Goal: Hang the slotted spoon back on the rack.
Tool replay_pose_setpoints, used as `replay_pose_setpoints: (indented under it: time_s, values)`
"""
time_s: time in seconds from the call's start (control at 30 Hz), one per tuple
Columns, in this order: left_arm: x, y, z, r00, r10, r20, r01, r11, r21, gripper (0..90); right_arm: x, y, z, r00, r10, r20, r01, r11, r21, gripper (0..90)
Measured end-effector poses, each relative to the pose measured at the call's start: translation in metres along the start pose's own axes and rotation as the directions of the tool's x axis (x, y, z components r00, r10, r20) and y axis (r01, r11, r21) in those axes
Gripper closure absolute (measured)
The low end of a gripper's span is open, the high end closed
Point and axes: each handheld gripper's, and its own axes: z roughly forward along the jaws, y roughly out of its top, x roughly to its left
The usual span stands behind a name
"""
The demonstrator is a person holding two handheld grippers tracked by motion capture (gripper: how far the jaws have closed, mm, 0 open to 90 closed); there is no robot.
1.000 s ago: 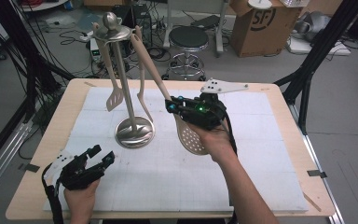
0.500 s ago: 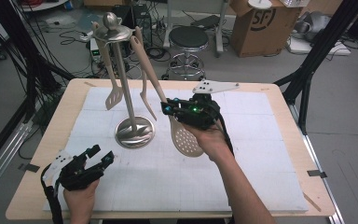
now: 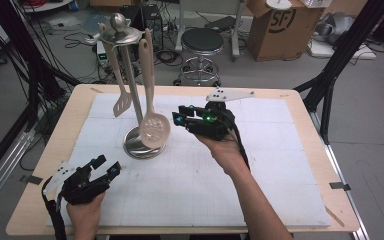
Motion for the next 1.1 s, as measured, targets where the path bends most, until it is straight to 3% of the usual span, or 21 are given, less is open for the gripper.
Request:
replay_pose_setpoints:
  time_s: [0.3, 0.37, 0.43, 0.57, 0.73, 1.1]
  values:
    - [0.0, 0.0, 0.0, 1.0, 0.003, -0.001, -0.003, 1.0, 0.002, 30.9, -0.014, -0.017, -0.025, 0.9979, 0.053, 0.036, -0.051, 0.997, -0.055, 42.0]
    - [0.0, 0.0, 0.0, 1.0, 0.002, 0.0, -0.002, 1.0, 0.003, 30.7, -0.02, -0.024, -0.033, 0.9966, 0.074, 0.036, -0.071, 0.995, -0.073, 40.9]
    - [0.0, 0.0, 0.001, 1.0, -0.003, 0.002, 0.003, 1.0, 0.007, 29.5, -0.025, -0.032, -0.04, 0.996, 0.083, 0.033, -0.08, 0.995, -0.065, 39.3]
    - [0.003, 0.0, 0.002, 0.9999, -0.013, -0.003, 0.013, 0.9999, 0.01, 25.0, -0.031, -0.046, -0.05, 0.9948, 0.063, 0.081, -0.062, 0.998, -0.016, 31.2]
    - [0.001, 0.0, 0.004, 0.9999, -0.01, 0.003, 0.01, 0.9998, 0.016, 24.3, -0.038, -0.06, -0.064, 0.9905, 0.081, 0.111, -0.078, 0.996, -0.031, 22.3]
    - [0.0, -0.001, 0.007, 0.9999, 0.001, 0.011, -0.002, 0.9994, 0.034, 24.3, -0.049, -0.097, -0.087, 0.9828, 0.122, 0.138, -0.116, 0.992, -0.051, 19.5]
